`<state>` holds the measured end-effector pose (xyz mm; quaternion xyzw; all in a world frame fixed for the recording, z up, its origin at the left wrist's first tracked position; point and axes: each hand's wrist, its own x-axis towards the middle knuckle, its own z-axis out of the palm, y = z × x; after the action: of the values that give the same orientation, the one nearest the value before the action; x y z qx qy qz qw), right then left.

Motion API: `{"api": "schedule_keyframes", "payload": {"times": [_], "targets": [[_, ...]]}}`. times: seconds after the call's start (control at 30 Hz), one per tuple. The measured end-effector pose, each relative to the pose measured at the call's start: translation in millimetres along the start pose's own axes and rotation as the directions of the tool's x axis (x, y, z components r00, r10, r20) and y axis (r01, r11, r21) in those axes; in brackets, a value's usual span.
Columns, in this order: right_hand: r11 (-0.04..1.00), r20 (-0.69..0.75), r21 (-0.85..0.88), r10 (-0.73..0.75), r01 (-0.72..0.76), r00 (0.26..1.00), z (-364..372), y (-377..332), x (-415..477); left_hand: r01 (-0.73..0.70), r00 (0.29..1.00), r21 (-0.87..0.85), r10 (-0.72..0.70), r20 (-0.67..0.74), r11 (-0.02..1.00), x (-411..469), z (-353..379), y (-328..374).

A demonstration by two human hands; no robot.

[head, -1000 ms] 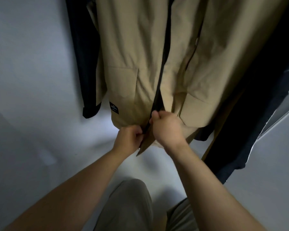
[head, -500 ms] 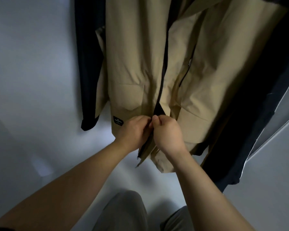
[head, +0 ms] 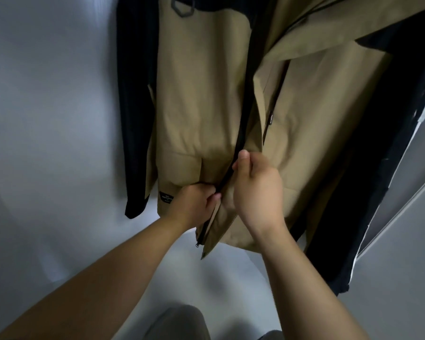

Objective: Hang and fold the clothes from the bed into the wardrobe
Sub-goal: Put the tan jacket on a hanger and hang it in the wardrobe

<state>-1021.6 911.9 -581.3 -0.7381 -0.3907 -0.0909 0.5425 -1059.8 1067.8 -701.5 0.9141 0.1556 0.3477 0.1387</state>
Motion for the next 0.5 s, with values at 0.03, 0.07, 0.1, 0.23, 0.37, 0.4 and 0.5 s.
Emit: {"api": "schedule_keyframes", "payload": {"times": [0.03, 0.07, 0.1, 0.23, 0.37, 0.4, 0.5], "targets": [[1.000, -0.029, 0.015, -0.017, 0.017, 0.999, -3.5, -4.3, 6.0, 0.011, 0.999, 0.009, -0.011, 0.030, 1.000, 2.0, -1.3, 1.1], [0.999, -0.043, 0.023, -0.025, 0.026, 0.999, -6.8, -7.2, 11.9, 0.030, 0.997, 0.025, -0.031, 0.066, 0.999, 4.3, -2.2, 3.3], [0.999, -0.039, 0.022, -0.031, 0.032, 0.999, -9.7, -9.2, 17.2, 0.048, 0.994, 0.040, -0.052, 0.093, 0.998, 7.2, -3.5, 6.0], [1.000, 0.024, -0.029, 0.000, 0.001, 1.000, -13.7, -0.8, 26.2, 0.107, 0.994, -0.079, -0.104, 0.042, 0.991, 17.9, -18.7, 21.5], [0.999, 0.025, -0.018, 0.029, -0.028, 0.999, -12.6, 4.3, 29.5, -0.017, 0.980, -0.202, -0.024, -0.199, 0.979, 37.8, -47.7, 52.2], [1.000, 0.027, -0.011, 0.027, -0.026, 0.999, -11.9, 2.3, 30.4, -0.032, 0.976, -0.178, -0.007, -0.216, 0.983, 46.1, -53.3, 58.2], [0.999, 0.041, -0.012, 0.033, -0.033, 0.999, -13.3, -3.3, 36.4, -0.048, 0.981, -0.098, 0.029, -0.190, 0.994, 67.9, -56.2, 62.0]]}}
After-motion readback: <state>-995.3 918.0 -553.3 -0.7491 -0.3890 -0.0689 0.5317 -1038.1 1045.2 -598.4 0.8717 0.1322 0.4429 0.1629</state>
